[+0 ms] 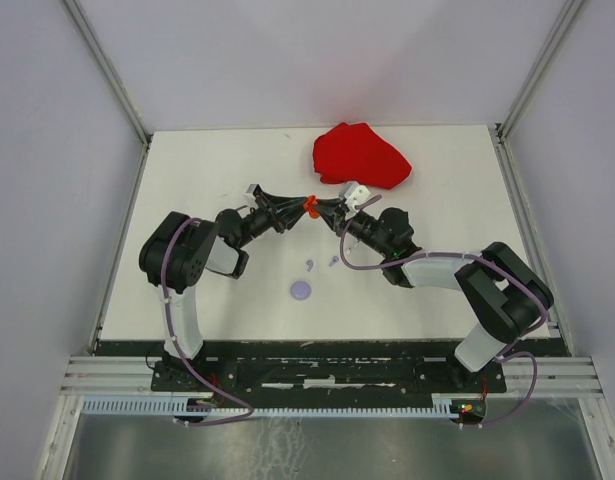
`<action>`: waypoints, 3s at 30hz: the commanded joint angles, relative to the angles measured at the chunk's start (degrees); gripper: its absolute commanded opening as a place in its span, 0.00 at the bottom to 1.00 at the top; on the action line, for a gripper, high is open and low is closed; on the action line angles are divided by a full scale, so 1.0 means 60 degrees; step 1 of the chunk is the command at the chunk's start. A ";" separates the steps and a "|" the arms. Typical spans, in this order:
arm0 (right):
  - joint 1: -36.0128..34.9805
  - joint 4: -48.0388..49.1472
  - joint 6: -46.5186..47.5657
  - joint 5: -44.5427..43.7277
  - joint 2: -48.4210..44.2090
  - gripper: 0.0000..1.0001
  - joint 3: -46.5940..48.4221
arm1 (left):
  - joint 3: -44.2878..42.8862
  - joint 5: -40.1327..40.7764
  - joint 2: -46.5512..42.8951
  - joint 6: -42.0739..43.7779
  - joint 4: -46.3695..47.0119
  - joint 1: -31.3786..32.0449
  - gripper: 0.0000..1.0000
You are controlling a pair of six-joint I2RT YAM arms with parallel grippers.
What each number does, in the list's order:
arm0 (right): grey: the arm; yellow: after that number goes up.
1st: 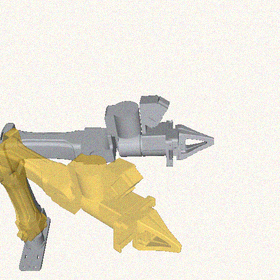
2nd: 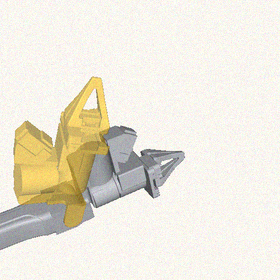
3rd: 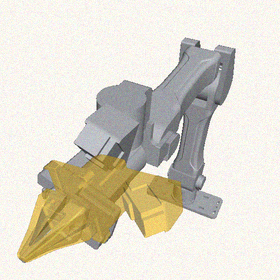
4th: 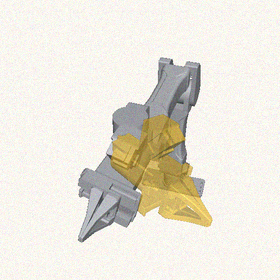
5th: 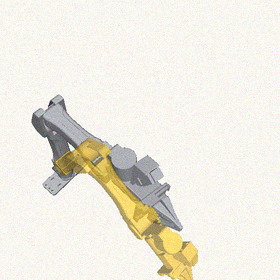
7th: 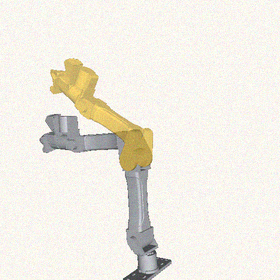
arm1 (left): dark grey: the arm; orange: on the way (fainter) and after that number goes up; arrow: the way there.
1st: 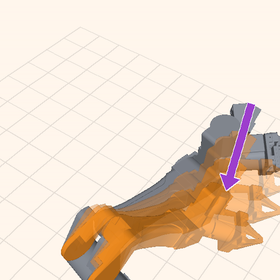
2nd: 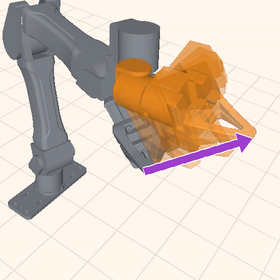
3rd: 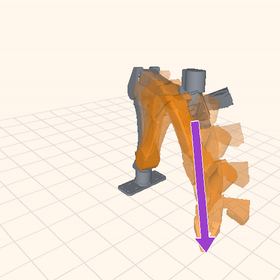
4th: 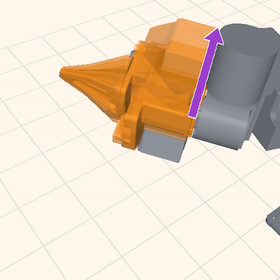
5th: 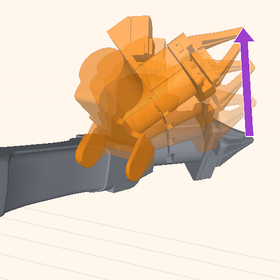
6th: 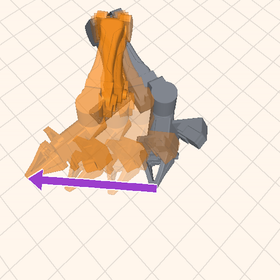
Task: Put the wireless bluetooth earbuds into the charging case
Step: Place the earbud in the charging case, then close the charging case.
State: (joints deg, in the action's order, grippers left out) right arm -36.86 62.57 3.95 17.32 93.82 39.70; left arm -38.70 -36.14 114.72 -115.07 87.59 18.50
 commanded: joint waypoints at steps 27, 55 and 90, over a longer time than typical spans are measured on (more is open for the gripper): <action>-0.0001 0.0586 -0.0384 0.0146 -0.0168 0.52 0.0092 | -0.0640 0.0297 0.0165 -0.0451 0.1924 0.0050 0.03; 0.0072 -1.0041 -0.1122 -0.5767 -0.1824 0.99 0.2818 | -0.0331 0.2740 0.0323 -0.0839 0.1559 0.0422 0.03; -0.0668 0.0661 0.0932 -0.4515 0.2445 0.99 0.1034 | 0.0938 0.4019 0.0217 -0.1020 0.1918 0.1096 0.03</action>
State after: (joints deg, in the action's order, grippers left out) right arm -40.66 59.96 7.49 -6.44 107.44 43.77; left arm -34.13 -12.45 117.82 -118.32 87.66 24.88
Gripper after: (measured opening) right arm 0.991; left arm 0.306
